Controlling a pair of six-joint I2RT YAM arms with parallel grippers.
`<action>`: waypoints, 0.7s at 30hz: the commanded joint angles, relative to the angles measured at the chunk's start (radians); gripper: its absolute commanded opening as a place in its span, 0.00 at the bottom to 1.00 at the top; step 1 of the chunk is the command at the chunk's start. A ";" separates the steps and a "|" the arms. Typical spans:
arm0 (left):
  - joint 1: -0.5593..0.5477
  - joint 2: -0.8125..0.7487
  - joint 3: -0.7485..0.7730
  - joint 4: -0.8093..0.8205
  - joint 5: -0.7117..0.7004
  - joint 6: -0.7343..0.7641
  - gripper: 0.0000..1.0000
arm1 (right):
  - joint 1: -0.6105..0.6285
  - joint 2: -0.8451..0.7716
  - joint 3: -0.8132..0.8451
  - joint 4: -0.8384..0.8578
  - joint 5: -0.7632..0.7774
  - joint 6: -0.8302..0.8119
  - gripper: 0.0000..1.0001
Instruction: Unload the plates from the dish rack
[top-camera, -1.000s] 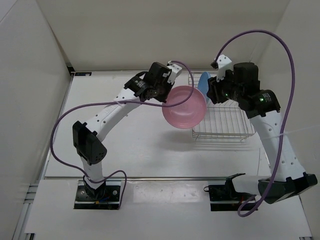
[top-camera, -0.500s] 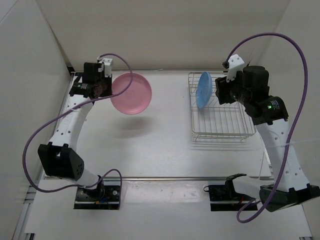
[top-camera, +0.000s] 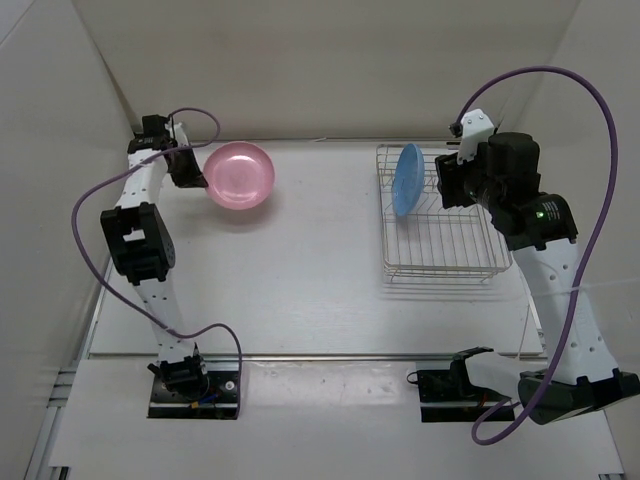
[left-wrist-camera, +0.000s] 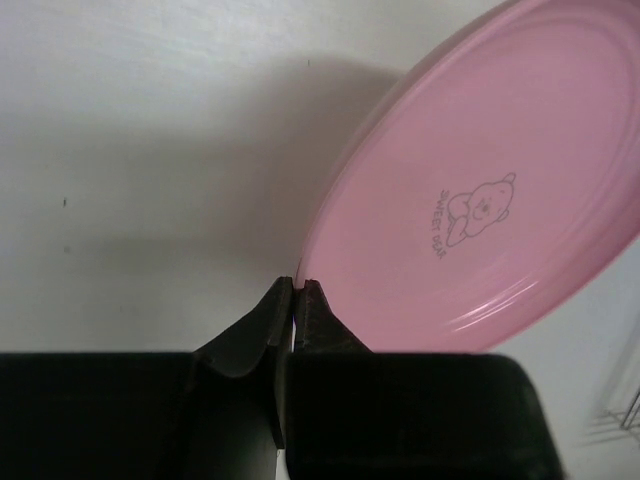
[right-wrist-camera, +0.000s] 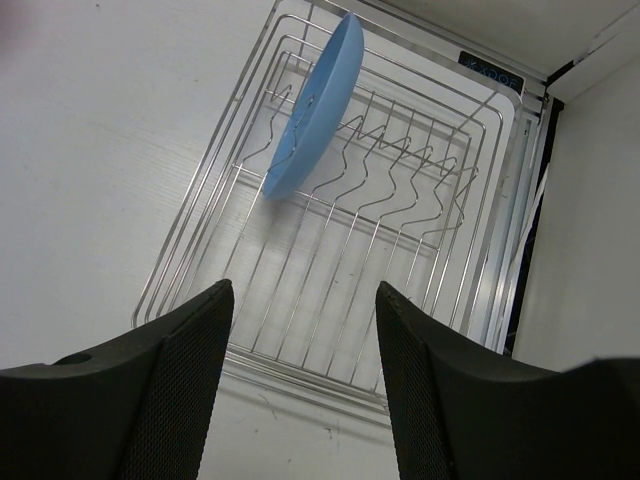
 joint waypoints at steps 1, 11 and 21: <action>0.022 0.072 0.153 -0.047 0.095 -0.082 0.11 | -0.003 -0.011 -0.007 0.028 0.017 -0.009 0.63; 0.032 0.198 0.164 -0.047 0.115 -0.116 0.11 | -0.003 -0.011 -0.016 0.028 0.026 -0.009 0.63; 0.023 0.235 0.121 -0.068 0.125 -0.116 0.15 | -0.003 -0.001 -0.046 0.028 0.008 0.000 0.63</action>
